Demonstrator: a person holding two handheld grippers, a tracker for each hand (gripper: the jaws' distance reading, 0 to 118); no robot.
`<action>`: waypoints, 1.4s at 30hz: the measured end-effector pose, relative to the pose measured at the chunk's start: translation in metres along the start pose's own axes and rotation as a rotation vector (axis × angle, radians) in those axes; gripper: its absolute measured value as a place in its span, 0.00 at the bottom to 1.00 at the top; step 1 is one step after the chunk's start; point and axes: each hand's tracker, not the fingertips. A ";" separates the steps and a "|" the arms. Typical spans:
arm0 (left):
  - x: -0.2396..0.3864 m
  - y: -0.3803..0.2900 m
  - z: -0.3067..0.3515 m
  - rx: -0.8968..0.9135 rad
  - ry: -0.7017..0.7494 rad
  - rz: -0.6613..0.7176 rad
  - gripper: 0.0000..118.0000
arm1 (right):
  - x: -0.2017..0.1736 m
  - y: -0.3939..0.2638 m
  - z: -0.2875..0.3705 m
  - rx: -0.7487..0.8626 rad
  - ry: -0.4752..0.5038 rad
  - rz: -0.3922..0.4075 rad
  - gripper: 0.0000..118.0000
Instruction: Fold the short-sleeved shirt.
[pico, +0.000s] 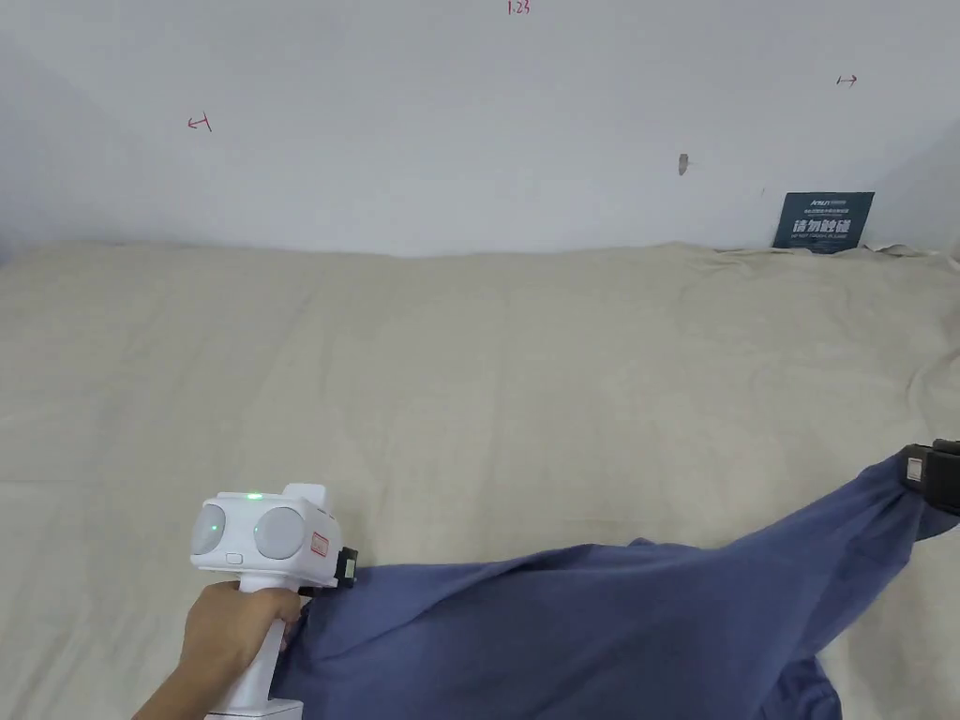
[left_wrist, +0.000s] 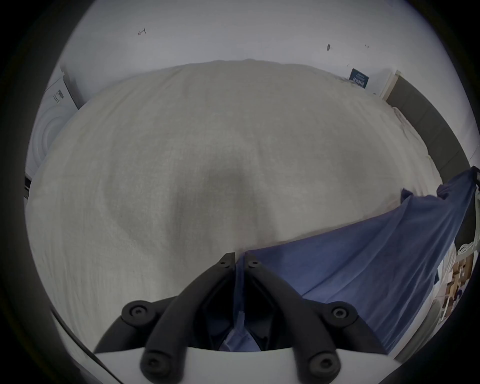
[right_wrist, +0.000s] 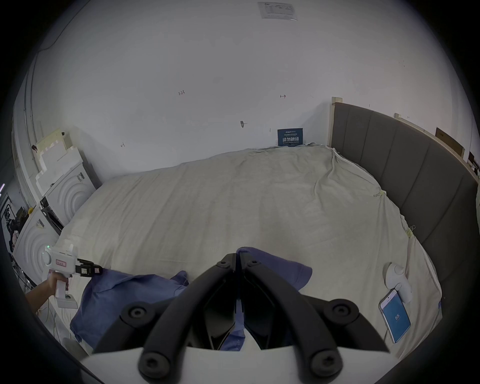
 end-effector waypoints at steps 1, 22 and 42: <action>-0.002 0.001 0.010 0.035 -0.028 0.021 0.01 | -0.001 0.000 0.001 0.001 0.001 0.000 0.01; -0.040 0.150 0.288 0.592 -0.046 0.102 0.00 | -0.035 0.165 0.067 0.336 0.023 0.009 0.01; -0.036 0.196 0.316 0.696 -0.045 0.087 0.00 | -0.046 0.261 0.092 0.511 0.028 0.010 0.01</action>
